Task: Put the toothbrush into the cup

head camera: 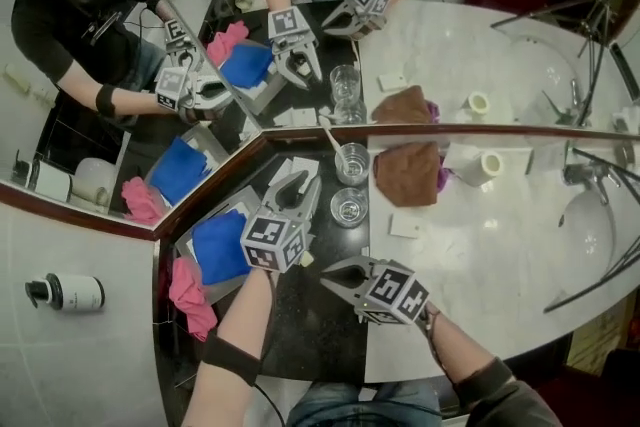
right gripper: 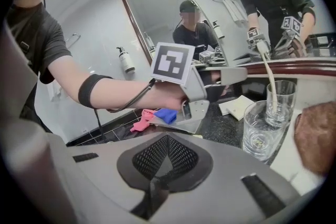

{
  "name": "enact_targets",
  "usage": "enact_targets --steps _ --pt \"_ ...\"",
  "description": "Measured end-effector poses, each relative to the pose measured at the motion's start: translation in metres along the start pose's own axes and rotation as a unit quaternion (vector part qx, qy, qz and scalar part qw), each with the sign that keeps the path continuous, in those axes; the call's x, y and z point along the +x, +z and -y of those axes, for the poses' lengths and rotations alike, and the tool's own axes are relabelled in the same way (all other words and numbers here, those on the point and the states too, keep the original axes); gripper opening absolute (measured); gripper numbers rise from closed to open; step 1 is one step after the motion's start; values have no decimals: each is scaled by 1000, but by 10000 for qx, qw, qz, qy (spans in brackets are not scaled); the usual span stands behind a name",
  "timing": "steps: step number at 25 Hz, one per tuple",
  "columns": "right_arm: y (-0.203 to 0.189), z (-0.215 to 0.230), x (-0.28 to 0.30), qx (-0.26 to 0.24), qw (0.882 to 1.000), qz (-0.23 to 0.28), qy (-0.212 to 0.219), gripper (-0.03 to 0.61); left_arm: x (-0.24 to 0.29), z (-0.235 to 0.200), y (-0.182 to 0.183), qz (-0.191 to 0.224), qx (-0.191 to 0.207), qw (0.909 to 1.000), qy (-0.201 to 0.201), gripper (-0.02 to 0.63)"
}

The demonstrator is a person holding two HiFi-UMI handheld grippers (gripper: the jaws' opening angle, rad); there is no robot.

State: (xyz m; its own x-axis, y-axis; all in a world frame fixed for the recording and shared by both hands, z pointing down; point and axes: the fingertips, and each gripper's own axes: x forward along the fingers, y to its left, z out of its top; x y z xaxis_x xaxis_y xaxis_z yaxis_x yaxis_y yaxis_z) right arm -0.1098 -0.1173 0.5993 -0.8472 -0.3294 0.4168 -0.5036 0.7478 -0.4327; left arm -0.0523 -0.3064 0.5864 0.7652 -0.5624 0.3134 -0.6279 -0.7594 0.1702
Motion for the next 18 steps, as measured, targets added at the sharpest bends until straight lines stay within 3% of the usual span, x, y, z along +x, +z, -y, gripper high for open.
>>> enact_targets --steps 4,10,18 --pt "7 -2 -26 201 9986 35 -481 17 -42 10 8 -145 -184 9994 255 0" --pt "9 6 -68 563 9886 212 -1378 17 -101 30 12 -353 -430 9974 465 0" --pt "-5 13 -123 906 9690 187 -2289 17 -157 48 12 -605 -328 9948 756 0"
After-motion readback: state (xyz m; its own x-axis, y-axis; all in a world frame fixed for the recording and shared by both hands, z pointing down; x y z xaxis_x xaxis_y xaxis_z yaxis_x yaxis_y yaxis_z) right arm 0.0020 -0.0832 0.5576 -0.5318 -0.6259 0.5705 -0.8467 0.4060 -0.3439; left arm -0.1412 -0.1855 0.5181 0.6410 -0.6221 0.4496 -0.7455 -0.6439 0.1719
